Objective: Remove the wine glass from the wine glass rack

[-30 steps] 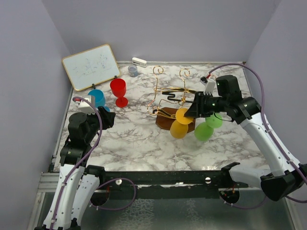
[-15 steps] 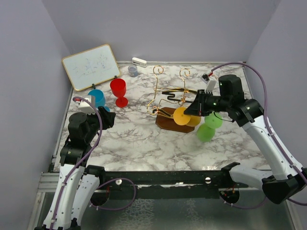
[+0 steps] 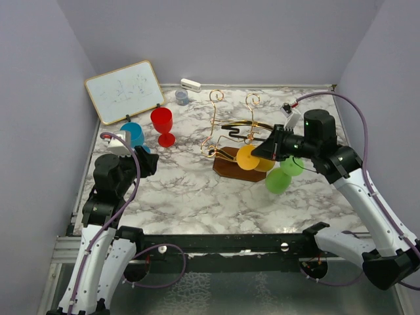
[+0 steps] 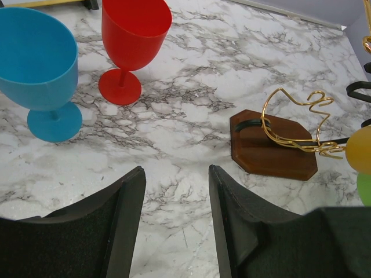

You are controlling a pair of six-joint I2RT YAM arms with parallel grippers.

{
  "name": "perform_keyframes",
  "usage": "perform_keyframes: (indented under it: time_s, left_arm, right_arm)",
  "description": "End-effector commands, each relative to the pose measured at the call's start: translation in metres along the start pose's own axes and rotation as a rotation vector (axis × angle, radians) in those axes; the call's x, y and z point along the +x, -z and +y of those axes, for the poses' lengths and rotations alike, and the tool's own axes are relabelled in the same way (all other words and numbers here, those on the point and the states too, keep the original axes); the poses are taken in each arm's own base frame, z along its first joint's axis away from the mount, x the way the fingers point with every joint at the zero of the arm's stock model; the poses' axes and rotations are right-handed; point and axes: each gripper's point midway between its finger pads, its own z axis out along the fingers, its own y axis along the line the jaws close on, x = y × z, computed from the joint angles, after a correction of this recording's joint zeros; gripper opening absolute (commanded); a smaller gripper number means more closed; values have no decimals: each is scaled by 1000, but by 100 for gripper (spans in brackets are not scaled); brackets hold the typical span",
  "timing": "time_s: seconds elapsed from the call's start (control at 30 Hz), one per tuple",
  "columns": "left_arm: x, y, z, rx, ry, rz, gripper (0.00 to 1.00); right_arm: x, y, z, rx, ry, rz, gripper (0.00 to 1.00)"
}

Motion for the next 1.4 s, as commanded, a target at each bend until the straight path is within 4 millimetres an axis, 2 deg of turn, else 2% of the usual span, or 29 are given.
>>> perform_keyframes:
  time_s: [0.0,0.2,0.6,1.03,1.37]
  left_arm:
    - [2,-1,-3,20,2,5,50]
    - [3,-2,-3,19,3,8,50]
    - [4,-3,-3,20,5,15,50]
    - [7,-5,-4,27,6,30,50]
    - [8,-5,-4,25,8,35,50]
  right_arm:
    - [-21,1,5,-17,-9,-138,1]
    - [-31,5,8,-34,-41,-222,1]
    - [-41,-1,14,-99,-81,-292,1]
    - [-36,2,33,-206,-78,-270,1]
    - [-33,1,30,-207,-93,-273,1]
